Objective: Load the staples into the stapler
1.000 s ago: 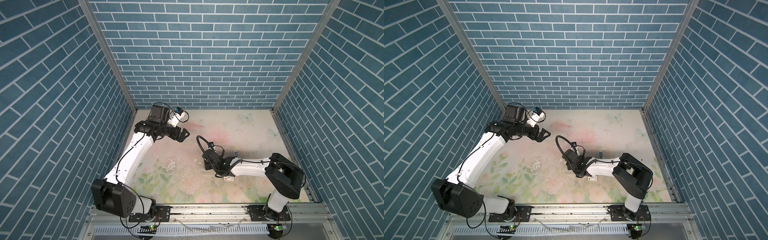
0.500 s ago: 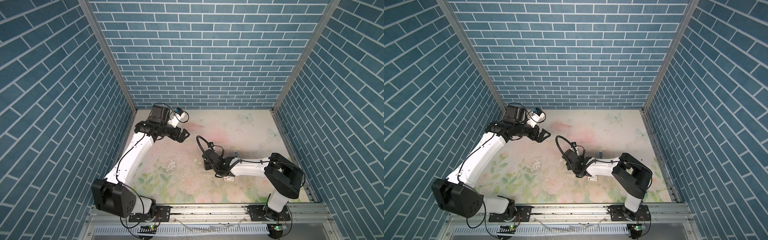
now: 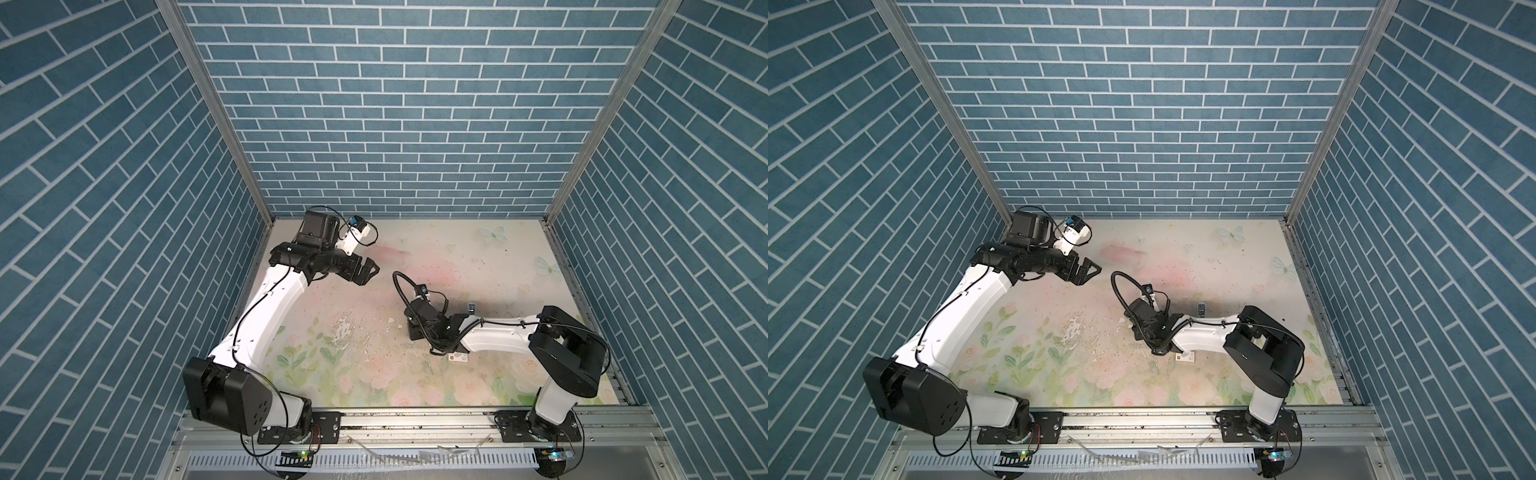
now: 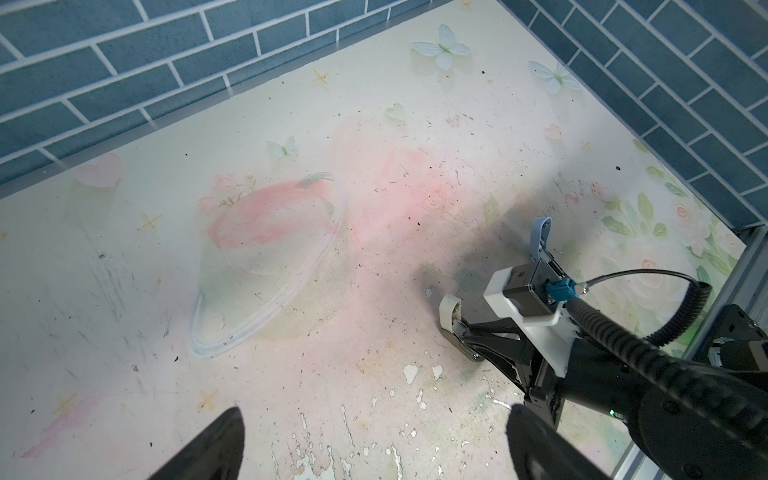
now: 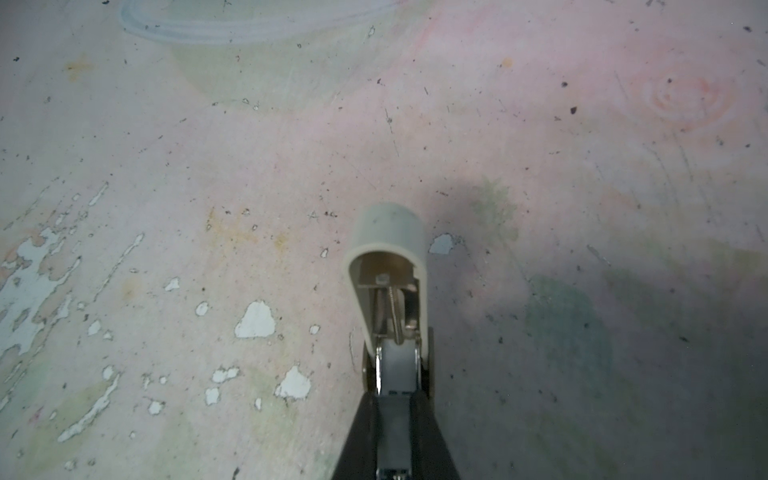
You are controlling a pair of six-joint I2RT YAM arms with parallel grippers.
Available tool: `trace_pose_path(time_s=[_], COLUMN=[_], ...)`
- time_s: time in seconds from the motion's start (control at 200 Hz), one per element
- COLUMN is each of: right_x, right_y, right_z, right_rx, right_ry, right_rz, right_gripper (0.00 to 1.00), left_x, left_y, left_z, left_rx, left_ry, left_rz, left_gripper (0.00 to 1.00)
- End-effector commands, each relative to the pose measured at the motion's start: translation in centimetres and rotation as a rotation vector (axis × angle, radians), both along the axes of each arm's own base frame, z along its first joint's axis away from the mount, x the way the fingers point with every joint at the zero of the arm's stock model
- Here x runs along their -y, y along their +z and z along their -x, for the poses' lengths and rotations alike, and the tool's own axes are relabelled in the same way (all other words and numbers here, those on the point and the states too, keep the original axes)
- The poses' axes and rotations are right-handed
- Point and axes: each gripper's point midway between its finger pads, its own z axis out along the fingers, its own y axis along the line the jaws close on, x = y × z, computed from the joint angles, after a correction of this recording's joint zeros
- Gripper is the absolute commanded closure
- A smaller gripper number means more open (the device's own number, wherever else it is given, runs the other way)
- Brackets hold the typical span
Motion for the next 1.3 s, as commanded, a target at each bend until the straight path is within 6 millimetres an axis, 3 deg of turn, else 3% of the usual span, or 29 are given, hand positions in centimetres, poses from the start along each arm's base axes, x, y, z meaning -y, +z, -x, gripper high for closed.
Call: trace_pose_path(time_s=[0.0, 1.295], right_x=[0.3, 0.63], right_y=[-0.1, 0.18], right_z=[0.03, -0.03], right_rx=[0.0, 0.018], right_ry=[-0.013, -0.008], right_rz=[0.007, 0.014], right_gripper=[0.88, 0.88], left_x=[-0.14, -0.15], left_y=[0.21, 0.06], left_z=[0.12, 0.02], left_rx=[0.004, -0.002], left_ry=[0.002, 0.005], left_rz=[0.013, 0.01], left_gripper=[0.0, 0.0])
